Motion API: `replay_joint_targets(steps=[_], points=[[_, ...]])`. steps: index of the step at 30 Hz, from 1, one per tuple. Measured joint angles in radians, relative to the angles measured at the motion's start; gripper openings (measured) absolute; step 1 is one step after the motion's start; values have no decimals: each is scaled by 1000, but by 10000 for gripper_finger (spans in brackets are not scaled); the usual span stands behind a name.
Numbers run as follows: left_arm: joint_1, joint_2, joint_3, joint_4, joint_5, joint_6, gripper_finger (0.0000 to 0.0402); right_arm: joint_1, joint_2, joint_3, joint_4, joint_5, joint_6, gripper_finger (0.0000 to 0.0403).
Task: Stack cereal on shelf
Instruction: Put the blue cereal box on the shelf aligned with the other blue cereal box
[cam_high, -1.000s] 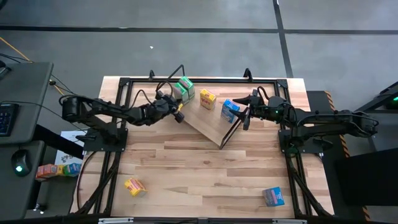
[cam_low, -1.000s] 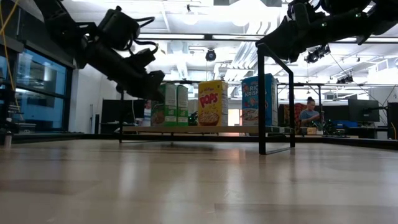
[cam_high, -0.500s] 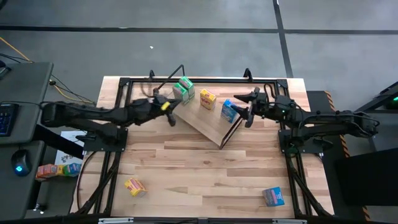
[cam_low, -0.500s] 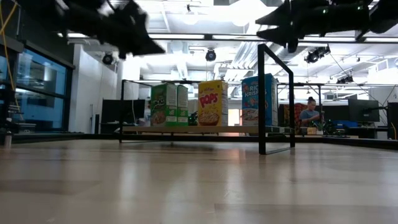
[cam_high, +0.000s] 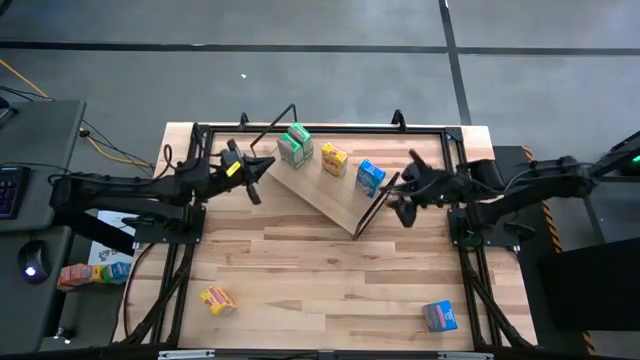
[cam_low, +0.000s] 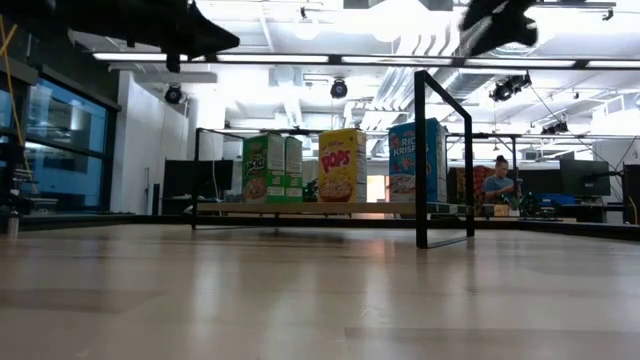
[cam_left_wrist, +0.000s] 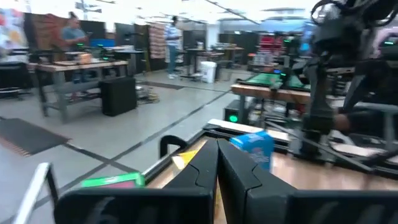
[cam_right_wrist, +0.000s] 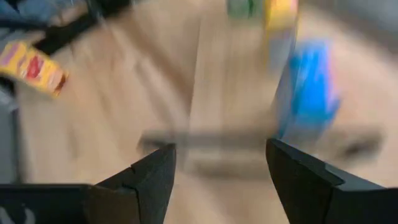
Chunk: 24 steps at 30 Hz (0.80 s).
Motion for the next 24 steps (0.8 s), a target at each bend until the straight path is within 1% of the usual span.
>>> replay_joint_targets(steps=[2, 6, 10, 13, 17, 22, 24], points=[[-4, -15, 0, -7, 23, 1, 0, 57, 38, 63, -152, -68, 214, 240], [-4, -33, 0, -12, 25, 1, 0, 198, 128, 173, -451, -176, 640, 240], [-3, -33, 0, -12, 19, 31, 0, 351, 235, 278, -622, -245, 953, 240], [-3, -33, 0, -4, 13, 56, 0, 449, 319, 348, -667, -295, 1120, 240], [-3, -32, 10, 10, -20, 62, 0, 557, 424, 417, -671, -336, 1277, 240], [-3, -32, 14, 9, -24, 70, 0, 659, 548, 453, -659, -488, 1451, 240], [-3, -33, 14, 10, -23, 80, 0, 688, 590, 453, -638, -518, 1491, 240]])
